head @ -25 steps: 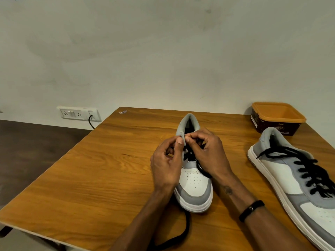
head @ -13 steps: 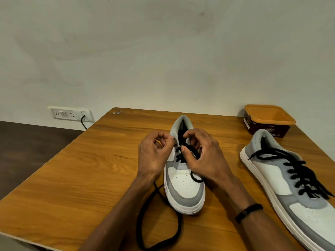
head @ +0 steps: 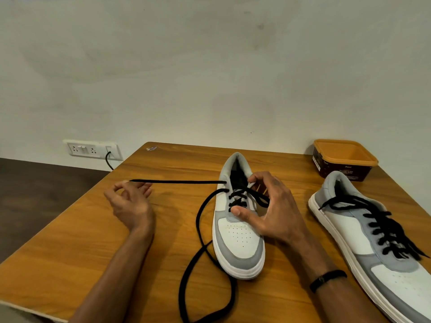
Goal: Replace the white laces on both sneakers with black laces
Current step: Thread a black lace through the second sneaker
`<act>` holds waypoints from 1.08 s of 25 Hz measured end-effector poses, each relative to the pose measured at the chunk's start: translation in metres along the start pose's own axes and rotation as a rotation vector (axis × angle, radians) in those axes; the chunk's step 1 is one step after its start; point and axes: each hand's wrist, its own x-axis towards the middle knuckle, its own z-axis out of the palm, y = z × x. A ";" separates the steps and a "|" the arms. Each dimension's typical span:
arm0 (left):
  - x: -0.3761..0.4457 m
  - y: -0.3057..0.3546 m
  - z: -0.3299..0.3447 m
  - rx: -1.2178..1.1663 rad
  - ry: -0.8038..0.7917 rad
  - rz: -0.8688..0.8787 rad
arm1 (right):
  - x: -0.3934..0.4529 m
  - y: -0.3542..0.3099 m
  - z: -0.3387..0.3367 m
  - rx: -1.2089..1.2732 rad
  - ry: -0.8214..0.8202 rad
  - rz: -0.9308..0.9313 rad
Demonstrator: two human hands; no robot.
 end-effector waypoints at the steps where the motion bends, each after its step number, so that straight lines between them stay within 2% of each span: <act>1: -0.012 0.001 0.001 0.156 -0.080 0.192 | -0.001 -0.001 0.001 0.003 0.002 0.001; 3: -0.037 -0.003 0.006 0.419 -0.347 0.625 | -0.001 -0.002 0.003 0.016 0.009 -0.003; 4: -0.046 -0.009 0.010 0.495 -0.496 0.753 | -0.001 -0.002 0.004 0.019 0.015 -0.007; 6: -0.057 -0.017 0.020 0.545 -0.739 0.852 | -0.001 -0.002 0.005 0.022 0.027 -0.017; 7: -0.060 -0.020 0.023 0.531 -0.802 0.888 | -0.001 -0.002 0.005 0.028 0.031 -0.021; 9: -0.060 -0.022 0.026 0.475 -0.806 0.969 | -0.001 0.000 0.007 0.026 0.032 -0.023; 11: -0.054 -0.018 0.026 0.441 -0.694 0.934 | -0.001 0.001 0.007 0.014 0.031 -0.017; 16: 0.001 -0.021 0.009 0.557 -0.235 0.526 | 0.001 0.001 0.006 -0.003 0.044 -0.009; 18: 0.012 -0.024 0.000 0.596 -0.163 0.421 | 0.001 0.001 0.006 -0.010 0.041 -0.006; 21: -0.003 -0.023 0.000 0.751 -0.251 0.449 | 0.000 0.001 0.006 -0.010 0.044 0.000; 24: -0.025 -0.010 0.003 0.655 -0.396 0.674 | 0.000 0.000 0.006 0.002 0.043 -0.004; 25: -0.031 -0.007 0.003 0.611 -0.488 0.763 | -0.001 -0.001 0.007 0.006 0.044 -0.008; 27: -0.041 -0.006 0.006 0.631 -0.751 0.805 | 0.000 -0.001 0.006 0.009 0.043 -0.013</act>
